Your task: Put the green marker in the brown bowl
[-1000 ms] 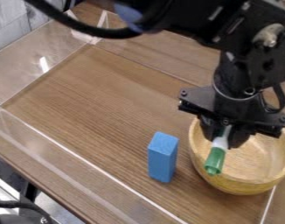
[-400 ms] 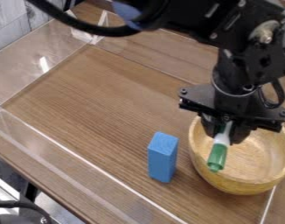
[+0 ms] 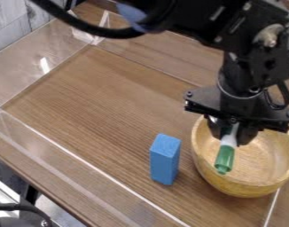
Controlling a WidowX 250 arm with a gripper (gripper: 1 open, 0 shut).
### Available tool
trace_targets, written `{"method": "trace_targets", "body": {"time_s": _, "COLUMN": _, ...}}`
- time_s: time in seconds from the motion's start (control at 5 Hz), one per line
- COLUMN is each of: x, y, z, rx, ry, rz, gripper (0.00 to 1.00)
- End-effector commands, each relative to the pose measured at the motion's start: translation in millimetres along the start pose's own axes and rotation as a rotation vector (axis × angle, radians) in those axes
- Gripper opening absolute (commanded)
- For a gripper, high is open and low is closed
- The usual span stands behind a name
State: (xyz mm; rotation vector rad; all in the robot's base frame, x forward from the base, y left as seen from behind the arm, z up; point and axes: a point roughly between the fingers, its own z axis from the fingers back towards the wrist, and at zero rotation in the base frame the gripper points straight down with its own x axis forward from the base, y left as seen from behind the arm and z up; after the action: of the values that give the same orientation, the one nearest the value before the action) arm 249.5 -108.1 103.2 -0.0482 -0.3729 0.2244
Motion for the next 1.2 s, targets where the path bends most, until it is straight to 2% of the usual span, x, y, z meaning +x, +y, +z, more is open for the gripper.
{"method": "trace_targets", "body": {"time_s": 0.0, "x": 8.7, "y": -7, "z": 6.3, "rx": -0.031, "ry": -0.038, "rz": 0.006, "gripper": 0.00}}
{"method": "trace_targets", "body": {"time_s": 1.0, "x": 4.7, "y": -11, "z": -6.9, "rx": -0.046, "ry": -0.063, "rz": 0.025, "gripper": 0.00}}
